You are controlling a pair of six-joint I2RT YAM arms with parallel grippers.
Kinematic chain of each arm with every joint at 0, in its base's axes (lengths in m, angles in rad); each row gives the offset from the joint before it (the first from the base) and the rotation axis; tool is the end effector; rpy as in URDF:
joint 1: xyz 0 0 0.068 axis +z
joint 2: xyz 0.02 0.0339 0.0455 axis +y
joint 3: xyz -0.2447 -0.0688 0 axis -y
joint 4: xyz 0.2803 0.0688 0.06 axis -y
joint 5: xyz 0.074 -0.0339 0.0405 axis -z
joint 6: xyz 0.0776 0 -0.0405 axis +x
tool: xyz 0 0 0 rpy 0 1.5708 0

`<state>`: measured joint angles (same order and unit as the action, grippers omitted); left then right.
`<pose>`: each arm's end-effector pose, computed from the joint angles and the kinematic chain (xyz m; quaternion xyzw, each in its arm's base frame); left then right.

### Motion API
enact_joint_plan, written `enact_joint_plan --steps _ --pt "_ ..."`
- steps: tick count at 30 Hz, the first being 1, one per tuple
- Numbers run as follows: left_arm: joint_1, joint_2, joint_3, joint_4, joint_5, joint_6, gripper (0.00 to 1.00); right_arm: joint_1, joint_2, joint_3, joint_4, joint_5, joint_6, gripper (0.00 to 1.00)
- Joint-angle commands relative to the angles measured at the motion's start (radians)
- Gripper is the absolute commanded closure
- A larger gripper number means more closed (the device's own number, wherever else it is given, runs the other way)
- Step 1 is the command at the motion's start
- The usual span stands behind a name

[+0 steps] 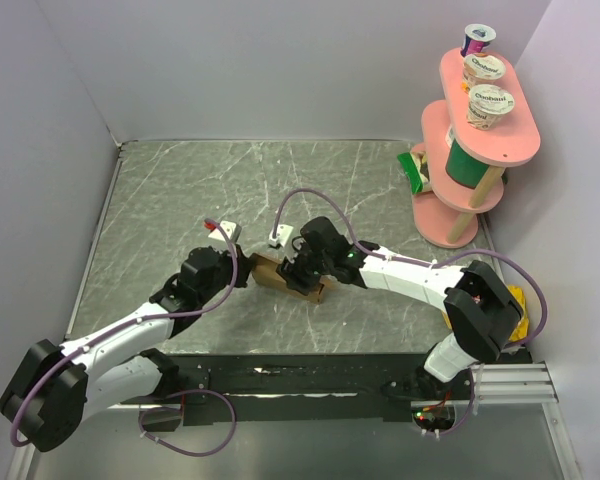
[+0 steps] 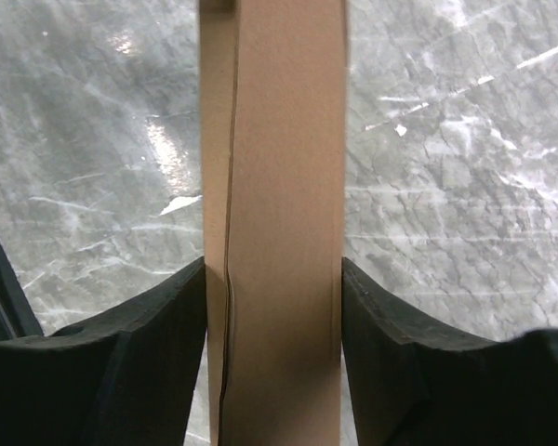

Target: Fold the paper box

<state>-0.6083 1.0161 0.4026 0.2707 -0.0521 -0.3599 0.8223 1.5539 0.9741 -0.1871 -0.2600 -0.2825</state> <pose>0.2465 -0.1667 0.1583 0.0863 0.8126 -0.2492 0.5197 0.2511 0.2997 0.1514 -0.5220 0.7502 0.2184 0.3421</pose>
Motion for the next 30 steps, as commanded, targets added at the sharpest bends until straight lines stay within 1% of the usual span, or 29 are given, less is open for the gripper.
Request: enact_joint_plan --steps 1,3,4,6,7,9,15,16,21,23,24,27,30 --pt "0.001 -0.002 0.028 -0.025 -0.025 0.009 0.94 -0.011 -0.035 -0.020 -0.031 0.091 0.025 0.30" --pt "0.001 0.012 0.034 -0.030 -0.023 0.012 0.94 -0.011 -0.044 -0.021 -0.028 0.087 0.040 0.25" --pt "0.001 0.019 0.036 -0.033 -0.031 0.013 0.95 -0.011 -0.054 -0.025 -0.025 0.087 0.045 0.16" --pt "0.001 0.022 0.048 -0.047 -0.038 0.018 0.95 -0.011 -0.069 -0.031 -0.017 0.079 0.058 0.09" --pt "0.001 0.024 0.051 -0.047 -0.043 0.021 0.94 -0.011 -0.087 -0.034 -0.011 0.074 0.065 0.05" --pt "0.001 0.030 0.061 -0.056 -0.042 0.024 0.95 -0.011 -0.109 -0.038 -0.011 0.071 0.081 0.00" --pt "0.001 0.049 0.071 -0.062 -0.040 0.024 0.95 -0.014 -0.239 -0.061 -0.037 0.108 0.147 0.00" --pt "0.001 0.052 0.073 -0.064 -0.038 0.022 0.95 -0.014 -0.283 -0.066 -0.044 0.116 0.158 0.00" --pt "-0.001 0.058 0.084 -0.080 -0.049 0.013 0.95 -0.015 -0.451 -0.110 -0.142 0.223 0.267 0.01" --pt "-0.001 0.061 0.087 -0.087 -0.051 0.009 0.95 -0.021 -0.478 -0.121 -0.173 0.257 0.279 0.05" --pt "-0.001 0.062 0.088 -0.088 -0.051 0.007 0.95 -0.023 -0.485 -0.118 -0.223 0.258 0.317 0.11" --pt "-0.001 0.064 0.094 -0.094 -0.052 0.004 0.95 -0.025 -0.476 -0.118 -0.278 0.258 0.344 0.22" --pt "-0.001 0.059 0.094 -0.094 -0.055 0.003 0.95 -0.028 -0.474 -0.149 -0.259 0.301 0.356 0.26"
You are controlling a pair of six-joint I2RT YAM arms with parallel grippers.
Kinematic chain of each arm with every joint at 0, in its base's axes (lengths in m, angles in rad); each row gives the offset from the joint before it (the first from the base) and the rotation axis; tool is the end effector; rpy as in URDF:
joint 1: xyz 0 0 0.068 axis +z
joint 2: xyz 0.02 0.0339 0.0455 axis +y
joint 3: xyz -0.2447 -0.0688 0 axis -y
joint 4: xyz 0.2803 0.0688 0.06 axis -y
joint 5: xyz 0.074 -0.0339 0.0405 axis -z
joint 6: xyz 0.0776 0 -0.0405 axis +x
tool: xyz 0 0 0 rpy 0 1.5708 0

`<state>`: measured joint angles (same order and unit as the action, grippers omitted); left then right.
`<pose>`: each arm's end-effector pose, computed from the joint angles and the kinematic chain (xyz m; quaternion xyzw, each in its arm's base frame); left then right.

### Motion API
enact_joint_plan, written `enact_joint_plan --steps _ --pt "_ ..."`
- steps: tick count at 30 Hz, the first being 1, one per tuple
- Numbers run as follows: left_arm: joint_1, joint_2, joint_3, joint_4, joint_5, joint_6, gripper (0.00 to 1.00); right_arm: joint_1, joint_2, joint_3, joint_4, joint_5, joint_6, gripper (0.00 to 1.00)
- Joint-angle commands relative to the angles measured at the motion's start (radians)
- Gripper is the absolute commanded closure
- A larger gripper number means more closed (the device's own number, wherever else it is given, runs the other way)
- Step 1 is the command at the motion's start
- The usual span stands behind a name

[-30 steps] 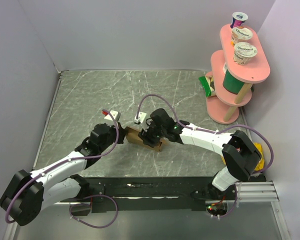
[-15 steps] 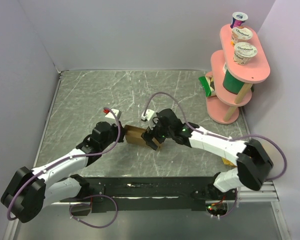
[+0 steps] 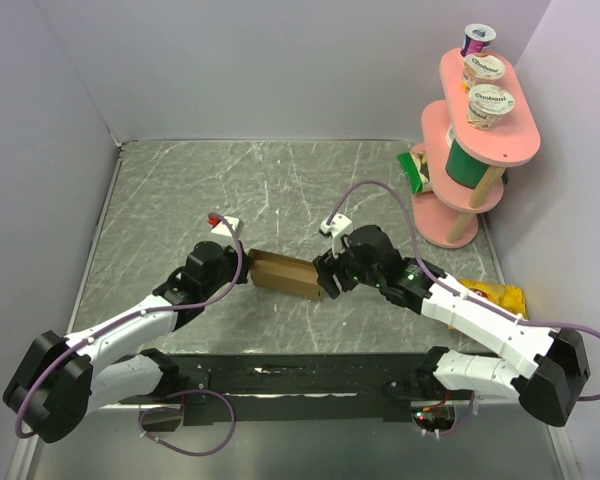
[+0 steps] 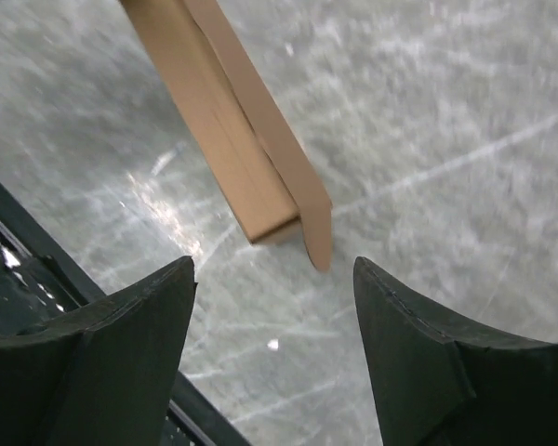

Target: Fold the paper box

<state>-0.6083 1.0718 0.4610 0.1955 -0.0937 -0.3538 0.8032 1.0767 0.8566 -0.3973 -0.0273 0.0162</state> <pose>0.2547 -0.1685 0.1557 0.0808 0.8333 -0.2176 0.5018 0.2166 0.2275 0.2385 -0.3464 0.8181 0.1939 0.4160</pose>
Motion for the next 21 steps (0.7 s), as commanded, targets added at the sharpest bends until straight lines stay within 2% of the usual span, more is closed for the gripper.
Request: enact_joint_plan --steps 1,13,16,20,21 --pt "-0.001 0.004 0.036 -0.021 -0.012 -0.004 0.95 -0.010 0.011 -0.030 -0.048 0.075 0.054 0.27" --pt "-0.005 0.011 0.045 -0.018 -0.006 -0.005 0.96 -0.015 0.153 -0.004 0.043 0.109 0.019 0.43" --pt "-0.016 0.019 0.050 -0.025 -0.020 -0.004 0.96 -0.015 0.166 0.019 0.026 0.104 0.040 0.52" --pt "-0.036 0.030 0.053 -0.031 -0.057 -0.004 0.98 -0.016 0.190 0.056 -0.006 0.099 0.079 0.75" --pt "-0.048 0.034 0.053 -0.028 -0.067 -0.005 0.98 -0.016 0.196 0.067 -0.017 0.093 0.088 0.77"
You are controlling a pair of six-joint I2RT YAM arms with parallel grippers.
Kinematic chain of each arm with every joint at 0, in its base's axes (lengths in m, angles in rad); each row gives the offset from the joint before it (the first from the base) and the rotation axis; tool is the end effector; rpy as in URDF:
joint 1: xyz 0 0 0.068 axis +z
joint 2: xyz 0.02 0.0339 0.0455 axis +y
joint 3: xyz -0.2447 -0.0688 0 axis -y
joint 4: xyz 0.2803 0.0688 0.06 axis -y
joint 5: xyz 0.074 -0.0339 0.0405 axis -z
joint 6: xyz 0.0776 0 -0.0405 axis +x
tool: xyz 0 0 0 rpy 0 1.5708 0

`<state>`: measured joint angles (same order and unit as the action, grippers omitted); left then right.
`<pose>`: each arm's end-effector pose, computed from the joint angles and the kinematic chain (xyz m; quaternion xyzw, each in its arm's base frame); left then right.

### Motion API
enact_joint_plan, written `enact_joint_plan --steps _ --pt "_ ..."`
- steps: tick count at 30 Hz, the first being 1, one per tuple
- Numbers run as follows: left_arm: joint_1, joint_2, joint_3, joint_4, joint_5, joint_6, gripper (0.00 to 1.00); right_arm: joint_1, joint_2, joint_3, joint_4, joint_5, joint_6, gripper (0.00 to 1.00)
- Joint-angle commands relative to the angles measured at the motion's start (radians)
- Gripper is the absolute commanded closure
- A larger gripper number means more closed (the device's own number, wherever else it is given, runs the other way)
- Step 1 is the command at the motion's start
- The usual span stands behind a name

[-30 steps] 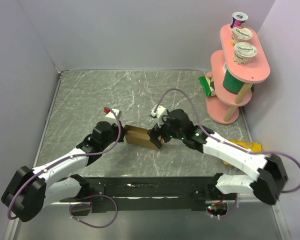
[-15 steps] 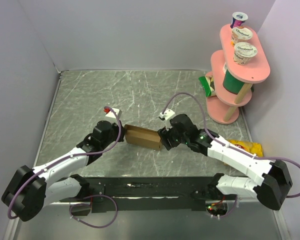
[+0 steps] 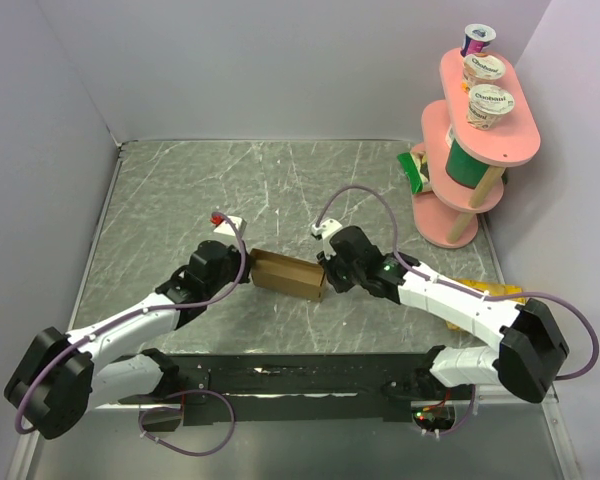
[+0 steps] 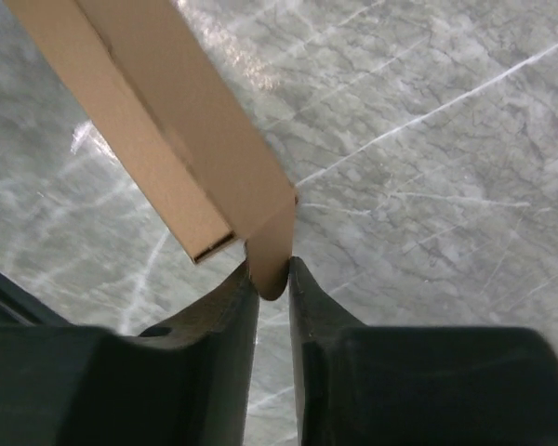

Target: Fold the paper box

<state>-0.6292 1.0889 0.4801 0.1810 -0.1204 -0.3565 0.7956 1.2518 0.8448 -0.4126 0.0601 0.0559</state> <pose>0.2547 -0.1739 0.1566 0.0819 0.8362 -0.2109 0.4996 0.2327 0.2309 0.1793 -0.3258 0.8710 0.1260 0.3455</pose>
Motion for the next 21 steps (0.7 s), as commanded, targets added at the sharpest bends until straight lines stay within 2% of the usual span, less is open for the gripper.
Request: enact_joint_plan --steps 1,8,11,21 --pt "-0.032 0.020 0.035 -0.011 -0.045 -0.004 0.98 -0.010 0.029 0.085 -0.005 0.003 0.067 0.81" --pt "-0.099 0.068 0.055 -0.014 -0.110 -0.007 0.98 -0.012 0.098 0.149 -0.051 -0.014 0.147 0.97" --pt "-0.127 0.083 0.063 -0.012 -0.143 -0.009 0.98 -0.015 0.107 0.171 -0.063 -0.016 0.177 1.00" --pt "-0.193 0.117 0.078 -0.025 -0.208 -0.013 0.98 -0.044 0.087 0.165 -0.006 -0.054 0.271 1.00"
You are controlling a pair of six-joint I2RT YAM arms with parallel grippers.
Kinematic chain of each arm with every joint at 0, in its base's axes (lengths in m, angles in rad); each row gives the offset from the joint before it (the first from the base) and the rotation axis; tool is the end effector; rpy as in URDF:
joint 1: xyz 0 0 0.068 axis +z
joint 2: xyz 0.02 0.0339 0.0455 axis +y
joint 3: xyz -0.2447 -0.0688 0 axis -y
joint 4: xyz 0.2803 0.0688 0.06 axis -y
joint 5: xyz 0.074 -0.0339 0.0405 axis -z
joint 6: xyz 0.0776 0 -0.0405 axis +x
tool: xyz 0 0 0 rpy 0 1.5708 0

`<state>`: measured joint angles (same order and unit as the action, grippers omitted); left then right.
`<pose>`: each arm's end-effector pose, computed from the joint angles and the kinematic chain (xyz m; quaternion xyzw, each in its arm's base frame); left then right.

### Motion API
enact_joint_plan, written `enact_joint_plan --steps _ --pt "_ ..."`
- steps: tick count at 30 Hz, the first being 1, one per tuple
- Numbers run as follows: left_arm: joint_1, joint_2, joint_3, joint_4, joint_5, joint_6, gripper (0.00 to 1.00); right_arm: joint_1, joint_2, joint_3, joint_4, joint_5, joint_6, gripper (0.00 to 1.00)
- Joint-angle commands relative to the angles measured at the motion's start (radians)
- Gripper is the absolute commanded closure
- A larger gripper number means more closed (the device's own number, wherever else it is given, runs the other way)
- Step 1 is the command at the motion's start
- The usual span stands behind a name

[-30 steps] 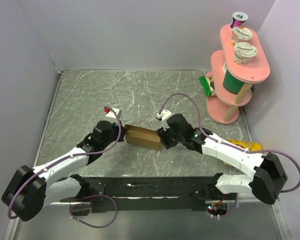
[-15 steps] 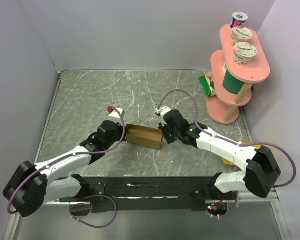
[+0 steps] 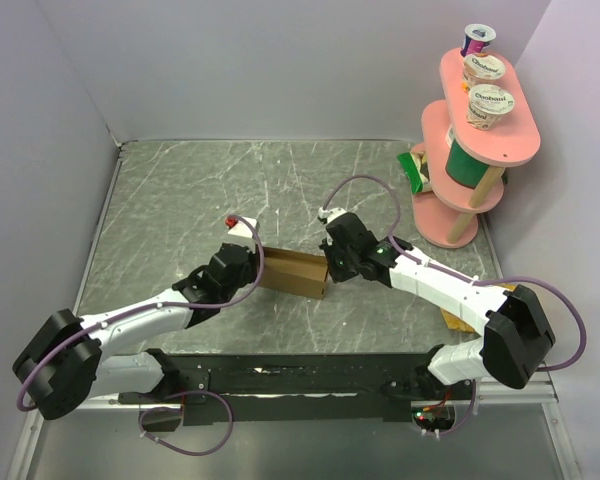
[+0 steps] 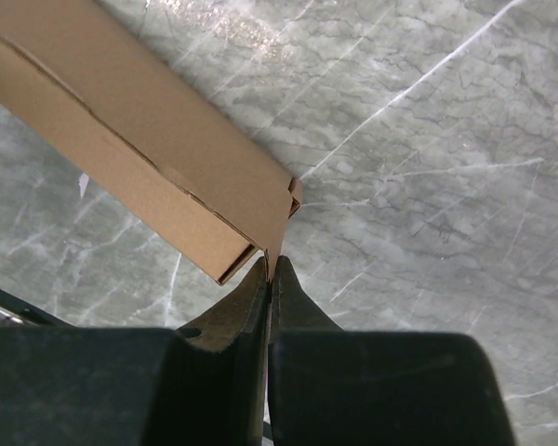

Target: Fold the paper box

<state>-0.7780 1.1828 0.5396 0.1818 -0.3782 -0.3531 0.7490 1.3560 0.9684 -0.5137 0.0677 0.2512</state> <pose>0.2470 -0.2032 0.1549 0.0793 0.8370 -0.1423 0.5224 0.2555 0.2304 0.1834 -0.2218 0.9176 0.1294 0.3035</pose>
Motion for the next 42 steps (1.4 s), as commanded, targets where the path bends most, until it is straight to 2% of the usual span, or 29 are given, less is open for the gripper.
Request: enact_joint_plan --steps 1,22,42 --pt "-0.049 0.021 0.019 -0.022 0.050 -0.018 0.98 0.001 -0.017 0.041 0.098 -0.062 0.088 1.00" --pt "-0.081 0.015 0.010 -0.010 0.047 -0.063 0.99 0.003 0.005 0.035 0.165 0.003 0.184 1.00" --pt "-0.093 0.006 0.011 -0.015 0.044 -0.078 0.99 0.038 0.054 -0.019 0.247 -0.005 0.249 1.00"
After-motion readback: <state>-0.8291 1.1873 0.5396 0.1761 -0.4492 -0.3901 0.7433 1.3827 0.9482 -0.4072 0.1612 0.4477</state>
